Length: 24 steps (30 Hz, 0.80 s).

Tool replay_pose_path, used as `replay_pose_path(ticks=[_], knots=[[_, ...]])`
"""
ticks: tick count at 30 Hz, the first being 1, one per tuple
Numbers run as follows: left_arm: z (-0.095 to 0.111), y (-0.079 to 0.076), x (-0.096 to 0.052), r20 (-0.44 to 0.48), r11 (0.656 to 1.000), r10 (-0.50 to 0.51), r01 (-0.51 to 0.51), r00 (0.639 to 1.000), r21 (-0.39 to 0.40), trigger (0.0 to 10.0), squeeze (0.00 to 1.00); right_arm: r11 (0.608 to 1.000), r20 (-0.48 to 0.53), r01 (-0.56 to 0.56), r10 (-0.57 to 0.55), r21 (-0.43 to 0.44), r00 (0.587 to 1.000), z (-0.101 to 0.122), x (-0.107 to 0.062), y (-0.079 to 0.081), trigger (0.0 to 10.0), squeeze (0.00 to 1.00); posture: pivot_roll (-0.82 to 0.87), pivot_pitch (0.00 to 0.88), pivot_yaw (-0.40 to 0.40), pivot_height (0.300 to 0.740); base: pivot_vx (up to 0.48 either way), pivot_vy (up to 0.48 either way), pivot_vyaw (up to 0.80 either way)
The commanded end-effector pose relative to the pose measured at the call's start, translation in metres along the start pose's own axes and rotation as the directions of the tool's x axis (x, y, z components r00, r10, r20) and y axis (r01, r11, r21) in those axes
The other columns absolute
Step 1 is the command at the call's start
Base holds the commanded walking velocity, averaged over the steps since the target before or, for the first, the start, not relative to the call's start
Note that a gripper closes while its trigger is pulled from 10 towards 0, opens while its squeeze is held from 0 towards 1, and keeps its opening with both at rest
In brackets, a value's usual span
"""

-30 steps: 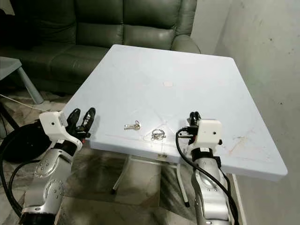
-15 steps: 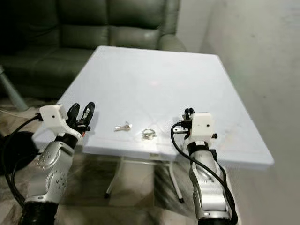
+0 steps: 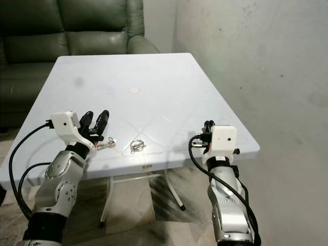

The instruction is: Hang keys on a hook

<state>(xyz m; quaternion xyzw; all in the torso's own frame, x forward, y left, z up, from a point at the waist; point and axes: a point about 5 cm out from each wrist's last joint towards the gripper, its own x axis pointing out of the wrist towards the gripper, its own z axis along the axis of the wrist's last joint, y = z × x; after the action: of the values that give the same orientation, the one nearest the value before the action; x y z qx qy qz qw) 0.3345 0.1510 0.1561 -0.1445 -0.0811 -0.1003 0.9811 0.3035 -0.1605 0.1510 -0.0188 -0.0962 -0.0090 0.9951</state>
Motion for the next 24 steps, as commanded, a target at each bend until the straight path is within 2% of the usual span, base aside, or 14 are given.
replay_pose_path(ticks=[1, 24], knots=[[0.002, -0.0016, 0.0028, 0.005, 1.0, -0.012, 0.011, 1.0, 0.015, 10.0, 0.0, 1.0, 0.007, 0.001, -0.001, 0.001, 1.0, 0.0022, 0.001, -0.0011, 10.0, 0.0, 0.05, 0.037, 0.001, 0.74, 0.0, 0.0, -0.79], [-0.0001, -0.0016, 0.0043, 0.002, 1.0, -0.013, 0.013, 1.0, 0.009, 10.0, 0.0, 1.0, 0.0, -0.002, 0.002, -0.008, 1.0, 0.0007, -0.0015, -0.0035, 10.0, 0.0, 0.04, 0.017, -0.008, 0.74, 0.0, 0.0, -0.79]])
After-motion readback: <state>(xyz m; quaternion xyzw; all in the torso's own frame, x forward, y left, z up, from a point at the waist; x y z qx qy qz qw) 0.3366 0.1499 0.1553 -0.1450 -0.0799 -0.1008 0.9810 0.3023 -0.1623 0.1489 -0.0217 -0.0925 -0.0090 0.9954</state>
